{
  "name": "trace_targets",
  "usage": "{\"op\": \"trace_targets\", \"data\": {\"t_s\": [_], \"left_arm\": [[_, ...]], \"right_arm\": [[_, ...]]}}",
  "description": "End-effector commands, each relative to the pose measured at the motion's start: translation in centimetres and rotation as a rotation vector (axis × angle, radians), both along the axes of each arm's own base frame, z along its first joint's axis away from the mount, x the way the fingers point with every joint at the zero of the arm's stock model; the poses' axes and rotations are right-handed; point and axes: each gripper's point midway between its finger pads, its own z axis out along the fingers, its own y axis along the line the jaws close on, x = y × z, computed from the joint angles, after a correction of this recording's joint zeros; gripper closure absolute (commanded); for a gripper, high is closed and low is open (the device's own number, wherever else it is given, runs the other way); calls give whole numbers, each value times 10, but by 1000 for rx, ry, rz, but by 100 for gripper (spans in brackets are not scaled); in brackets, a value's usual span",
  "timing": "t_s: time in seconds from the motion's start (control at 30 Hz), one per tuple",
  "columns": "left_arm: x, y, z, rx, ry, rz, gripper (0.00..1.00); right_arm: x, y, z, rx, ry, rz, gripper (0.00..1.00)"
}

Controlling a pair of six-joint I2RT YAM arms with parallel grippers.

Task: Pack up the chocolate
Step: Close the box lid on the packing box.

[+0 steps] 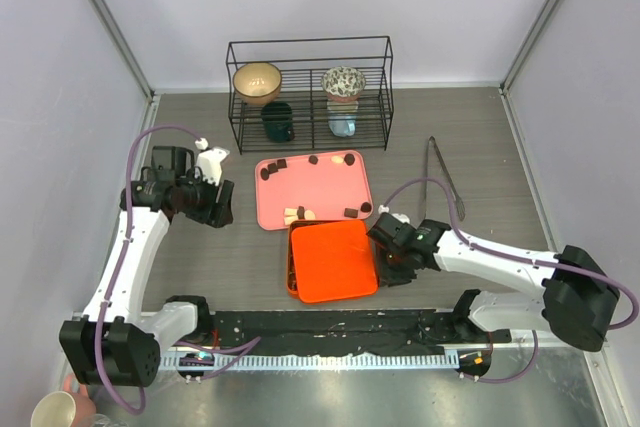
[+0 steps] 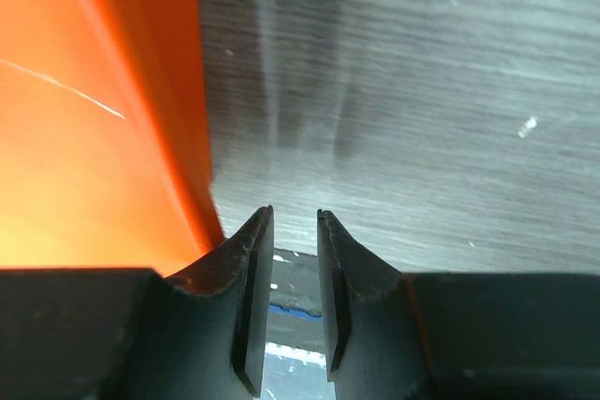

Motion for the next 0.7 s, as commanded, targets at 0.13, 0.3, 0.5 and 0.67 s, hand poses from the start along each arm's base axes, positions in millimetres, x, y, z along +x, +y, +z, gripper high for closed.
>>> {"op": "trace_targets", "data": {"t_s": [0.13, 0.3, 0.5, 0.67], "left_arm": [[4, 0, 7, 0, -47, -13, 39], [3, 1, 9, 3, -55, -12, 39], [4, 4, 10, 22, -62, -14, 39], [4, 3, 9, 19, -57, -12, 39]], "right_arm": [[-2, -3, 8, 25, -24, -51, 71], [4, 13, 17, 49, -41, -29, 71], [4, 28, 21, 67, -49, -5, 72], [5, 35, 25, 75, -56, 7, 73]]}}
